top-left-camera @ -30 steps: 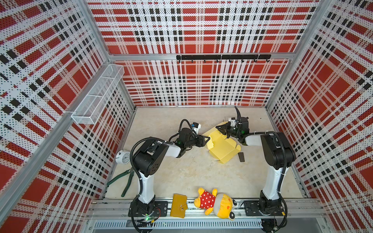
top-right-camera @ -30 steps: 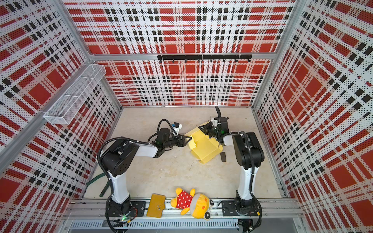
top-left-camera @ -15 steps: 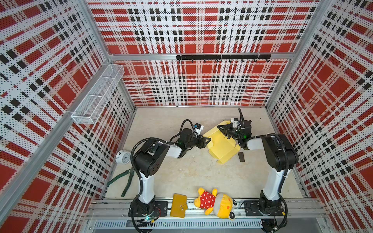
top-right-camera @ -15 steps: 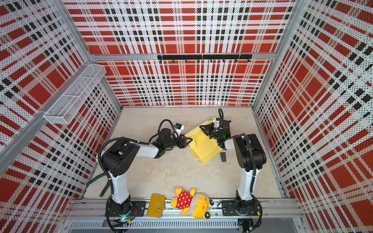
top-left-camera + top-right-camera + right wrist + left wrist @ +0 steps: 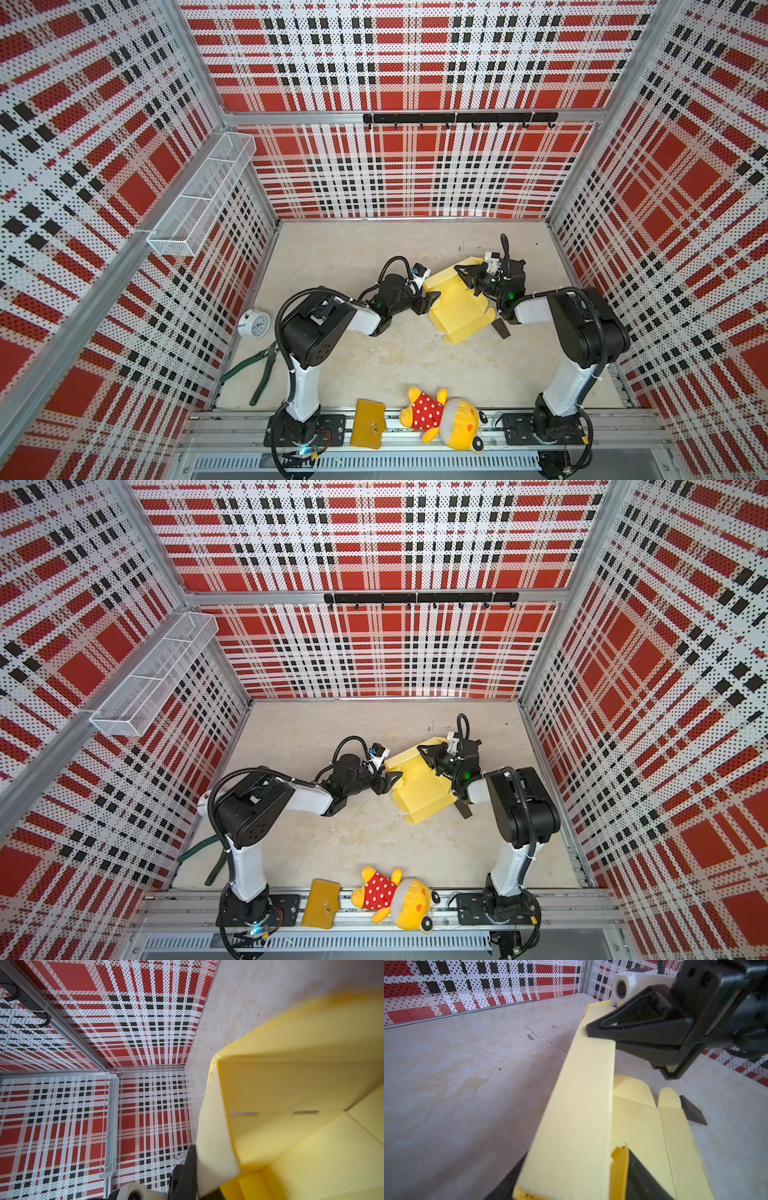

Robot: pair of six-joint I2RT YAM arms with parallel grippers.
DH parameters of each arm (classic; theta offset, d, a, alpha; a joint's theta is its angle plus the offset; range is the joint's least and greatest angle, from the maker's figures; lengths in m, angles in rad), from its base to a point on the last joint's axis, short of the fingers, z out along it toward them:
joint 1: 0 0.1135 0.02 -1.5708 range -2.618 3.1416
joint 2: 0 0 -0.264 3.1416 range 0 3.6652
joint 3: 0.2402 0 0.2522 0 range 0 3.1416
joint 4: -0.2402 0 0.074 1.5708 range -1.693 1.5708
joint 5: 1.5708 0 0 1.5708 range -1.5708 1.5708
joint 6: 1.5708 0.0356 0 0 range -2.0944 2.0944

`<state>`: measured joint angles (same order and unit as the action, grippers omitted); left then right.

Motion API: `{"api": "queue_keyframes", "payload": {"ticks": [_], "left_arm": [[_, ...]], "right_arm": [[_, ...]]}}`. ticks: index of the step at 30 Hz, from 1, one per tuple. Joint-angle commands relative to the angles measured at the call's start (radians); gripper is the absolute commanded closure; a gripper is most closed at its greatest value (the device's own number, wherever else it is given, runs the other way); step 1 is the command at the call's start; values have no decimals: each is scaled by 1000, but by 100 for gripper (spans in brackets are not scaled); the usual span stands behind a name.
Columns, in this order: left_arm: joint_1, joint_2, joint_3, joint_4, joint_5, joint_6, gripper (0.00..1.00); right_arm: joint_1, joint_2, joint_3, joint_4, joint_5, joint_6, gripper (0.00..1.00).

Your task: Fold the paper box

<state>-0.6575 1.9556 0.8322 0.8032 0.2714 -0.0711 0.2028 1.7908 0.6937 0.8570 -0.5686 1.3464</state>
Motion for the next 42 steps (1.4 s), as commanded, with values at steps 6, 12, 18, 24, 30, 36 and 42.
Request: {"api": "queue_keyframes", "payload": {"ticks": [6, 12, 18, 24, 30, 36, 42], "left_arm": [[-57, -6, -78, 136, -134, 45, 37], [-61, -21, -105, 166, -81, 82, 35], [-62, -29, -101, 177, 23, 123, 29], [-48, -34, -128, 200, 43, 127, 32], [-33, -40, -145, 212, 51, 132, 43], [-18, -31, -144, 235, 54, 153, 53], [-29, -8, -108, 236, 15, 169, 65]], "right_arm": [[6, -147, -104, 17, 151, -39, 100], [4, -162, -150, 15, 190, -41, 100], [3, -157, -150, 10, 208, -53, 100], [1, -152, -157, 4, 217, -72, 100], [-9, -139, -167, 28, 205, -64, 100], [-9, -127, -165, 33, 194, -64, 100], [-9, -130, -165, 26, 183, -67, 100]]}}
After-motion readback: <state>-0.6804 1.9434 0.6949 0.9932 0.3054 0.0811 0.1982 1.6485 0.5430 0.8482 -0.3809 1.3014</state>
